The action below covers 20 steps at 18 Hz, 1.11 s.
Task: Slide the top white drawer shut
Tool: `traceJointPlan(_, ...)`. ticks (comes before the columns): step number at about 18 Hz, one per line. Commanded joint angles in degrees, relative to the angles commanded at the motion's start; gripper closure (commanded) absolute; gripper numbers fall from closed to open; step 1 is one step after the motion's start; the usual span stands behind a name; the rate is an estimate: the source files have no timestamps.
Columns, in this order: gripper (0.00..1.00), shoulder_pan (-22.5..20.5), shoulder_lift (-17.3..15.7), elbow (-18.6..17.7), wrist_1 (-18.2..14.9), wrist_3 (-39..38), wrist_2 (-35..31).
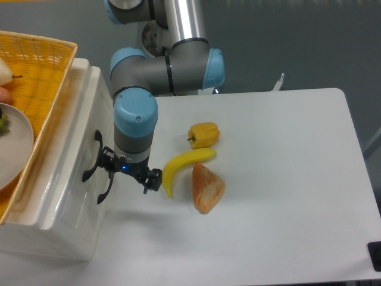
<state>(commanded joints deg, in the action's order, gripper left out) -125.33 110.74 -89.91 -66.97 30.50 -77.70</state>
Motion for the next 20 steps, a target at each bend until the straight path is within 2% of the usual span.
traceJointPlan(6, 0.00, -2.9, -0.2, 0.9, 0.0, 1.2, 0.1)
traceJointPlan(16, 0.00, -8.5, -2.0, 0.0, -0.1, 13.4, 0.0)
traceJointPlan(18, 0.00, -8.7, -2.8, -0.2, -0.2, 16.2, -1.7)
traceJointPlan(20, 0.00, -9.3, -3.3, -0.3, -0.5, 19.3, -6.1)
